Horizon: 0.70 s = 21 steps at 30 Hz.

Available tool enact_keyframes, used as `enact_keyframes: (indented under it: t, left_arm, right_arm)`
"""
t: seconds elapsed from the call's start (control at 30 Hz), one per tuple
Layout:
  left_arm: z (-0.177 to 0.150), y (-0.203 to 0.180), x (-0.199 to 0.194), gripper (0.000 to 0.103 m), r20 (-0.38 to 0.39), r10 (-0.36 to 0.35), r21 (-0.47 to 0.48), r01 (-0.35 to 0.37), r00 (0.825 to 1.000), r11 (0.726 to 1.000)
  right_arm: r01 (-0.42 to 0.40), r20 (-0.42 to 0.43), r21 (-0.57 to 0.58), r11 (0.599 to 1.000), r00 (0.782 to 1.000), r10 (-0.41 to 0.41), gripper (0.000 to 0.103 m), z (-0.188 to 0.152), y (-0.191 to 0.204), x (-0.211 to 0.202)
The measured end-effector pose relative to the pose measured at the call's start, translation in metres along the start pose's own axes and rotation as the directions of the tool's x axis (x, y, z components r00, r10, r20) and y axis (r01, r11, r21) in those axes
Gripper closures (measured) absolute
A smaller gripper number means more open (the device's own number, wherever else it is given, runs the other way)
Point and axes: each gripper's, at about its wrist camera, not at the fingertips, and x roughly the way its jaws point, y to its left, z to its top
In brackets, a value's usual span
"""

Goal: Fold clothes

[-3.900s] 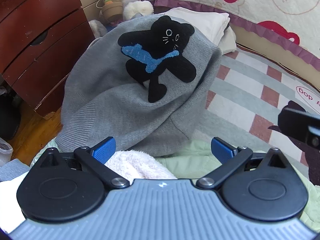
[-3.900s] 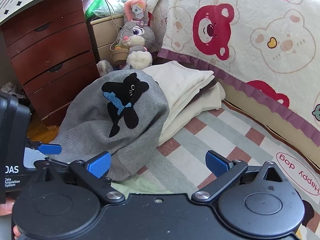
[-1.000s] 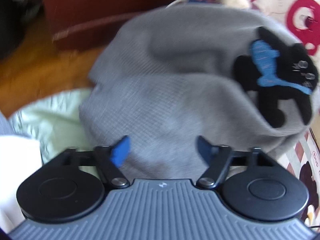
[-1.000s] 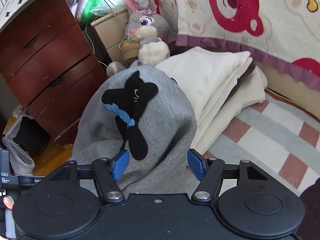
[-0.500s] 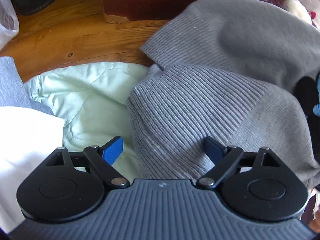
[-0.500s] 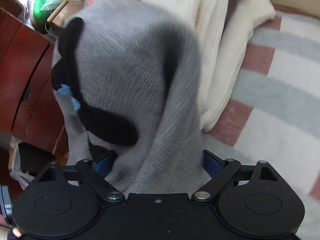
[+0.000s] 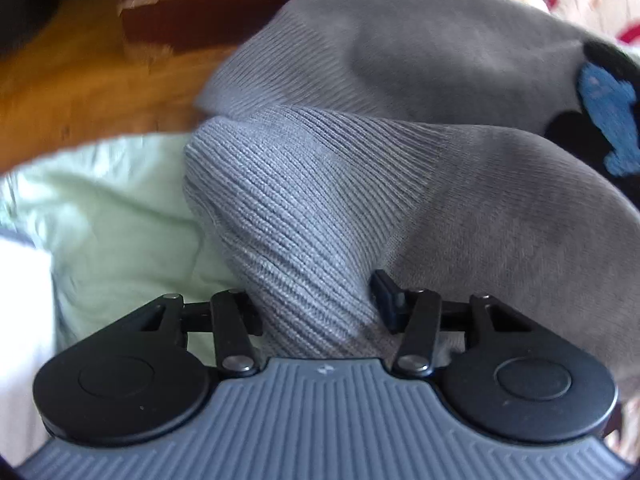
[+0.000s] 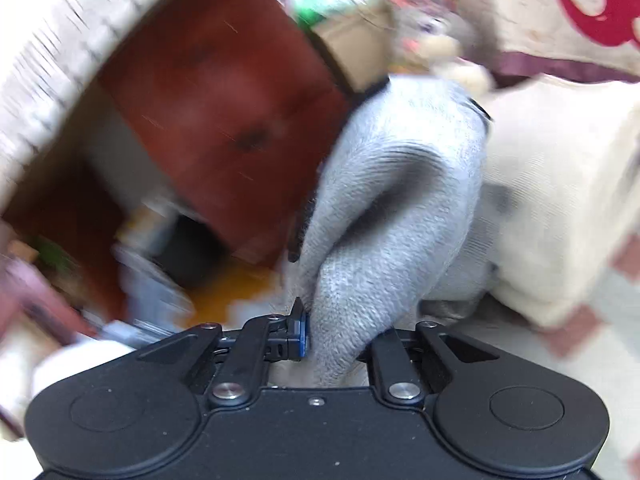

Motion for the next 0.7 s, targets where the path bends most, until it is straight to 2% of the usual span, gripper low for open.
enact_keyframes:
  t: [0.07, 0.1, 0.13, 0.17, 0.2, 0.23, 0.27, 0.3, 0.33, 0.4, 0.43, 0.53, 0.6, 0.7]
  left_arm:
    - [0.002, 0.002, 0.005, 0.05, -0.025, 0.003, -0.035, -0.004, 1.0, 0.999]
    - [0.004, 0.004, 0.009, 0.046, -0.036, -0.004, -0.06, 0.002, 0.999, 0.998]
    - [0.004, 0.006, 0.011, 0.044, -0.044, -0.014, -0.087, 0.01, 0.999, 0.996]
    - [0.005, 0.008, 0.013, 0.039, -0.047, -0.027, -0.109, 0.021, 0.999, 0.994]
    - [0.006, 0.009, 0.015, 0.038, -0.049, -0.038, -0.121, 0.032, 0.998, 0.992]
    - [0.007, 0.009, 0.016, 0.039, -0.046, -0.046, -0.12, 0.04, 0.998, 0.992]
    - [0.007, 0.007, 0.014, 0.047, -0.034, -0.049, -0.115, 0.044, 0.998, 0.992]
    - [0.007, 0.006, 0.01, 0.058, -0.015, -0.047, -0.11, 0.045, 0.999, 0.993]
    - [0.007, 0.006, 0.008, 0.061, 0.008, -0.044, -0.105, 0.044, 0.999, 0.994]
    - [0.006, 0.002, -0.005, 0.069, 0.056, -0.056, -0.084, 0.061, 0.997, 0.995]
    - [0.006, -0.001, -0.012, 0.071, 0.077, -0.072, -0.074, 0.077, 0.994, 0.994]
    - [0.006, -0.011, -0.035, 0.077, 0.119, -0.162, -0.072, 0.171, 0.98, 0.983]
    - [0.009, -0.027, -0.053, 0.077, 0.139, -0.25, -0.065, 0.261, 0.958, 0.963]
    - [0.011, -0.061, -0.083, 0.077, 0.154, -0.381, 0.021, 0.382, 0.912, 0.924]
  right_arm:
    - [0.072, -0.031, 0.072, 0.995, 0.997, -0.07, 0.052, -0.012, -0.019, 0.016]
    - [0.089, -0.038, 0.123, 0.988, 0.996, -0.084, 0.047, -0.019, -0.029, 0.024]
    - [0.088, -0.037, 0.184, 0.979, 0.996, -0.083, 0.031, -0.025, -0.038, 0.029]
    - [0.085, -0.038, 0.252, 0.964, 0.996, -0.078, 0.019, -0.031, -0.048, 0.036]
    - [0.075, -0.044, 0.335, 0.939, 0.997, -0.063, 0.018, -0.036, -0.059, 0.046]
    - [0.054, -0.042, 0.409, 0.911, 0.998, -0.04, 0.022, -0.041, -0.069, 0.054]
    - [0.011, -0.026, 0.458, 0.889, 1.0, 0.001, 0.046, -0.044, -0.072, 0.057]
    - [-0.026, -0.012, 0.473, 0.881, 0.999, 0.035, 0.064, -0.045, -0.07, 0.056]
    - [-0.053, -0.001, 0.456, 0.889, 0.998, 0.06, 0.076, -0.042, -0.063, 0.053]
    - [-0.149, 0.069, 0.417, 0.897, 0.989, 0.133, 0.081, -0.032, -0.047, 0.032]
    - [-0.204, 0.108, 0.398, 0.894, 0.979, 0.175, 0.085, -0.025, -0.039, 0.02]
    - [-0.337, 0.179, 0.362, 0.869, 0.94, 0.29, 0.086, 0.005, -0.017, -0.014]
    - [-0.373, 0.214, 0.298, 0.879, 0.923, 0.32, 0.086, 0.023, 0.002, -0.037]
    - [-0.451, 0.297, 0.229, 0.863, 0.876, 0.379, 0.086, 0.048, 0.014, -0.081]
